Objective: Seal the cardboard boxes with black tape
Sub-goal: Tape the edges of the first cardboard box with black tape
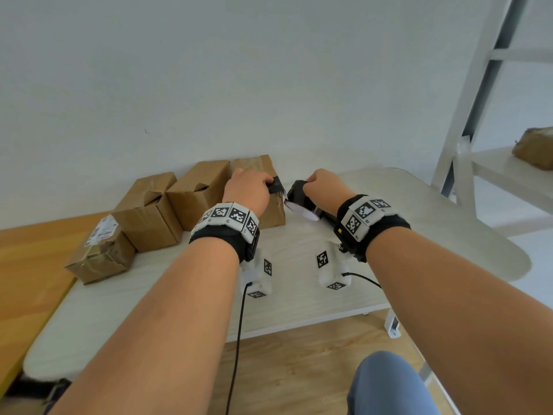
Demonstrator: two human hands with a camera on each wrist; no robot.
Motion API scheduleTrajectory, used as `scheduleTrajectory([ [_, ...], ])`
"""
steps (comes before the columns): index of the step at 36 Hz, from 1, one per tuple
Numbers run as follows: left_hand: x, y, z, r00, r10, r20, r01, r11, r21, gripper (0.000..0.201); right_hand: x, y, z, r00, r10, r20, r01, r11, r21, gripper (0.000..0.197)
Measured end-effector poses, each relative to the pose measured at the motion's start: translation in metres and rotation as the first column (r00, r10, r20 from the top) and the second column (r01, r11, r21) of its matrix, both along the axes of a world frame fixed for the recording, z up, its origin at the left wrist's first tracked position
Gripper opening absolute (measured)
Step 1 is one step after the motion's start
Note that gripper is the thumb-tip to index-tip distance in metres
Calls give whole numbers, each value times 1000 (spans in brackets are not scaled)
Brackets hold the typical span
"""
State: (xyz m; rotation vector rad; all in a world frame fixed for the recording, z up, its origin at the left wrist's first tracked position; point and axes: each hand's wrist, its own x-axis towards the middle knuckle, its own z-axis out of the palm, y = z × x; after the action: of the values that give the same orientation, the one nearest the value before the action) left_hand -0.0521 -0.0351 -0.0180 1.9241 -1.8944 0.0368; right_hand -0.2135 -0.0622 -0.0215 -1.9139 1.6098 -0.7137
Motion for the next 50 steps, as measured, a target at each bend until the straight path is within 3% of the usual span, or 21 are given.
scheduleTrajectory([
  [3,0,-1,4,1000,4,18,-5,1000,25,46,0,2,5,999,-44,20,46,996,-82,13],
  [6,0,0,8,999,-8,36,6,999,39,43,-5,5,9,996,-86,13,87,989,-122,26],
  [9,-1,3,11,998,-17,61,15,999,45,44,-12,7,7,991,-119,-64,106,979,-176,23],
  [16,-8,9,16,997,-75,23,70,981,180,42,-20,9,-4,965,-146,-217,128,987,-98,25],
  [20,-5,11,15,995,-93,36,87,984,155,52,-19,9,-4,960,-144,-239,130,989,-72,27],
  [23,-2,12,10,994,-97,45,92,990,105,57,-15,7,0,971,-140,-196,126,989,-82,28],
  [27,1,13,8,993,-98,61,93,992,82,59,-3,7,9,995,-51,-85,46,997,-61,56],
  [29,1,13,11,995,-79,66,70,990,126,62,6,11,13,998,30,-59,-33,998,-47,60],
  [36,4,13,12,987,-89,132,65,982,179,64,36,7,7,985,168,28,-168,986,10,48],
  [41,4,8,15,982,-90,166,47,969,243,65,44,3,1,971,170,166,-180,983,43,48],
  [50,3,7,15,971,-92,219,41,973,227,63,39,3,-7,986,125,111,-132,990,53,42],
])
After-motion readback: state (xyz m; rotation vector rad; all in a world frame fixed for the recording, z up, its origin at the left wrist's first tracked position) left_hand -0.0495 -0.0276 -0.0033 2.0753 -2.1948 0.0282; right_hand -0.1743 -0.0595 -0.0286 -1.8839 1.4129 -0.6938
